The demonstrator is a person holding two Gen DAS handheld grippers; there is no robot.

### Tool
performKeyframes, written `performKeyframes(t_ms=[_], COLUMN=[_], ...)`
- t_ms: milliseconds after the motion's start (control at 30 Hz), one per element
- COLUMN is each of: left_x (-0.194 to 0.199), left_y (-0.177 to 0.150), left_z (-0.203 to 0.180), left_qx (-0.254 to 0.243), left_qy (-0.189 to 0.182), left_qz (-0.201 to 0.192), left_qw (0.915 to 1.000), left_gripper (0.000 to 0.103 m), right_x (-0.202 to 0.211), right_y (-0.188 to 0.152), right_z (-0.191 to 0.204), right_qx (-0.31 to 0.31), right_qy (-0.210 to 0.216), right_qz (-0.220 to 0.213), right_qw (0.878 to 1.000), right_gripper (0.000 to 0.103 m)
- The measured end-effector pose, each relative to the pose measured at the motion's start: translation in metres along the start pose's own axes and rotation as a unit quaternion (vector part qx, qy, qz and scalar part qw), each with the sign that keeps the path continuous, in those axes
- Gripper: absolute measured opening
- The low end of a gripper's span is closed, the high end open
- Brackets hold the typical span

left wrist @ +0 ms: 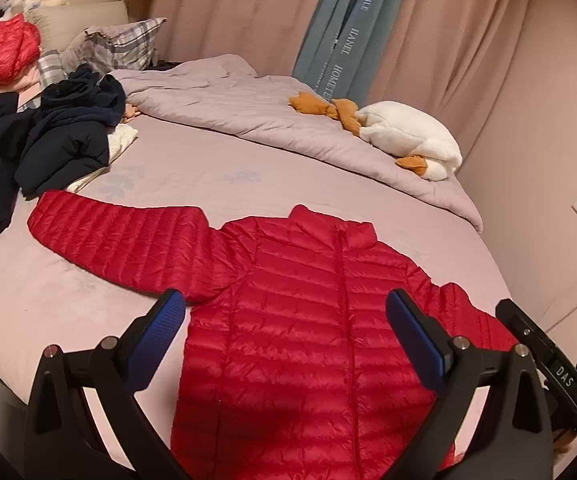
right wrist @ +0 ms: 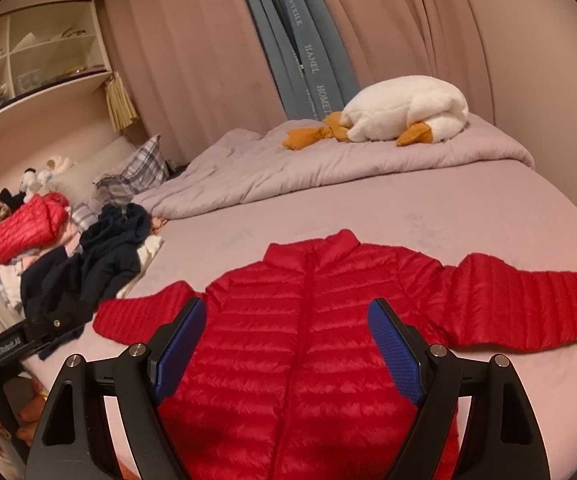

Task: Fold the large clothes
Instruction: 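Move the left gripper to the sleeve cuff nearest it and grasp it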

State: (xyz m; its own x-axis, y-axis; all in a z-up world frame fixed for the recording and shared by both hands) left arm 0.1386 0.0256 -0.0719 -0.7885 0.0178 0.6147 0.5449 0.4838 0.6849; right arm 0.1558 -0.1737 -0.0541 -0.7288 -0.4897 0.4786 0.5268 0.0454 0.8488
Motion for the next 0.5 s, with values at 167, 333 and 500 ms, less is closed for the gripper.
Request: performKeyframes(t_ms=[167,333,500], left_x=[0.002,0.000,0.000], left_y=[0.000,0.003,0.004], left_z=[0.007,0.016,0.024], left_qx=[0.001,0.013,0.022], left_qy=[0.005,0.005,0.005], left_qz=[-0.011,-0.012,-0.015], left_qw=[0.9999,0.9998,0.9996], left_gripper=[0.100,0.100,0.100], right_x=[-0.004,-0.002,0.001], right_y=[-0.004,-0.006,-0.006], right_z=[-0.002,-0.006,-0.008], right_qx=[-0.002,-0.008,-0.007], right_qy=[0.000,-0.009,-0.022], right_qz=[0.009,0.013,0.016], right_qw=[1.000,1.000,1.000], right_gripper=[0.084,0.084,0.081])
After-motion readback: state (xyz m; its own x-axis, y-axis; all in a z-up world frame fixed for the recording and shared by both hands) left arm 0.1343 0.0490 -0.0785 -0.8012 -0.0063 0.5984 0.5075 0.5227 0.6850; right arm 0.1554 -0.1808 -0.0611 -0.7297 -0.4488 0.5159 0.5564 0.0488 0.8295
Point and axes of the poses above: each gripper's, at about its wrist camera, not at the fingertips, and x roughly against the way its jaws point, z to its left, y to its top, the point moved 5 cm from there along -x, roughly the way its jaws point, and after that the axes turned 8 degrees about x, right-handed, at the moved point
